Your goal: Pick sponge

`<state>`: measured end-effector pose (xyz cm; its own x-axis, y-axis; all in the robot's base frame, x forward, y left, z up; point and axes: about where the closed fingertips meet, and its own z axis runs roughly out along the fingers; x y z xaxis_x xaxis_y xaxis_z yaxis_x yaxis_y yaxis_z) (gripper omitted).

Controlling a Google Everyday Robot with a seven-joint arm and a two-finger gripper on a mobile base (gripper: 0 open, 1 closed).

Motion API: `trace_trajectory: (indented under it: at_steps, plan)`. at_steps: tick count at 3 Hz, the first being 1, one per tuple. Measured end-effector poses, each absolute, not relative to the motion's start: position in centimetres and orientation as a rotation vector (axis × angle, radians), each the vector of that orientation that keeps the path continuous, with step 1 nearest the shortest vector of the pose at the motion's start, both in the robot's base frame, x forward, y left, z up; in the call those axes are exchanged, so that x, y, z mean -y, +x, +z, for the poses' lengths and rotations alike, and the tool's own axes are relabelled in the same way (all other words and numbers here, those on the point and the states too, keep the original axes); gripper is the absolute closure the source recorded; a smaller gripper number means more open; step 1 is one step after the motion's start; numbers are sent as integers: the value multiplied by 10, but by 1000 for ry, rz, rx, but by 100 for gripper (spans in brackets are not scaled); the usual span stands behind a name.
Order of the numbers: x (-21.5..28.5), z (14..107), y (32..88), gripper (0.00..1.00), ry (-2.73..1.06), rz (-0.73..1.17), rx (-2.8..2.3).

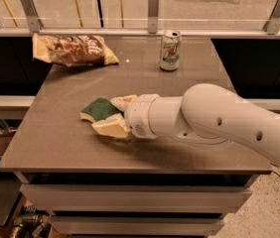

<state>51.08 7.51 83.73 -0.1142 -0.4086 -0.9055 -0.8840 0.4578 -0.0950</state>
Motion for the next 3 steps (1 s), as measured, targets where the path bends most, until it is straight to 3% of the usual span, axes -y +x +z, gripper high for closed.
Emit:
trace_trajectory:
  at_steps: [1, 2, 3]
  plan:
    - [-77, 839, 510, 88, -1123, 600, -1714]
    - [-80, 841, 508, 100, -1131, 600, -1710]
    - [-76, 851, 505, 100, -1143, 601, -1719]
